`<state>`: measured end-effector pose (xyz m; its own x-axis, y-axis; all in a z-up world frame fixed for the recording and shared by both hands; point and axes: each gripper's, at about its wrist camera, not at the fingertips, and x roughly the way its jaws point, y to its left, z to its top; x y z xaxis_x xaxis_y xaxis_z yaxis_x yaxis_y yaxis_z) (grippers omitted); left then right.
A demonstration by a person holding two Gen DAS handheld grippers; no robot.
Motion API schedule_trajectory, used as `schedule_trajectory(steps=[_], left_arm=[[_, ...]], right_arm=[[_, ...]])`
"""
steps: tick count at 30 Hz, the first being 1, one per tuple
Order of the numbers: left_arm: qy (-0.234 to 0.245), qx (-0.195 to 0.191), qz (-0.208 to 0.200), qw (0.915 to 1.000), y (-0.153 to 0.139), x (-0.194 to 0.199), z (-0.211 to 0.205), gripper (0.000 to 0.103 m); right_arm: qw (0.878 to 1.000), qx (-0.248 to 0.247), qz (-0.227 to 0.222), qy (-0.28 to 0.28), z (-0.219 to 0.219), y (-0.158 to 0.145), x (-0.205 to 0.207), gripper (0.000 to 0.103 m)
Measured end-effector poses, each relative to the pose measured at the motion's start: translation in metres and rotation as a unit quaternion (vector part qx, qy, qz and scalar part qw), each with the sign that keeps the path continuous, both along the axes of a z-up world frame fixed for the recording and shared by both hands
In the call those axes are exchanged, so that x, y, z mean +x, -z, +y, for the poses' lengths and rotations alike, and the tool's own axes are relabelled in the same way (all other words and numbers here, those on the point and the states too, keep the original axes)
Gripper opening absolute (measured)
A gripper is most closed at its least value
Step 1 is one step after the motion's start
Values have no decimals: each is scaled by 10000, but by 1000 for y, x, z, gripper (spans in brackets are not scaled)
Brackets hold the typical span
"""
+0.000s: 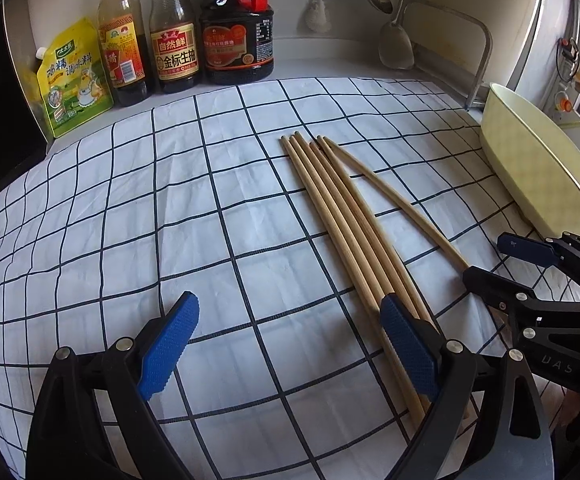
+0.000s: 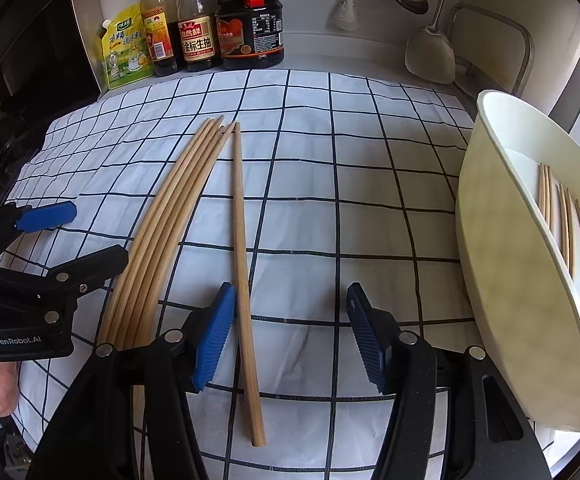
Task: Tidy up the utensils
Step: 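Hover both open grippers above the chopstick row, lining up on single chopsticks, then lower both open grippers around separate chopsticks on the cloth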
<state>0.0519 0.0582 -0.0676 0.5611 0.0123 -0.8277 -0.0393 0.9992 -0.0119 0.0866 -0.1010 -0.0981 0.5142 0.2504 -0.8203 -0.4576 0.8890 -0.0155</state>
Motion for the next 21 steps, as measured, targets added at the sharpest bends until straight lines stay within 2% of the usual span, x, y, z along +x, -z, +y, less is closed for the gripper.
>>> schedule_trajectory(steps=[4,9,13,21], left_arm=[[-24,79,0,10000,2,3,0,96],[-56,497,-129,9987,-1,0,-5,97],[-45,404,-61,9992,0,3,-5,97],[-154,465,-9,9988,0,4,-5,97]], right_arm=[[10000,34,16,33,-6,-1,3,55],[10000,45,24,55,-7,-1,3,56],[10000,32,21,54,-6,-1,2,56],[9999,69,57,88,-9,-2,4,56]])
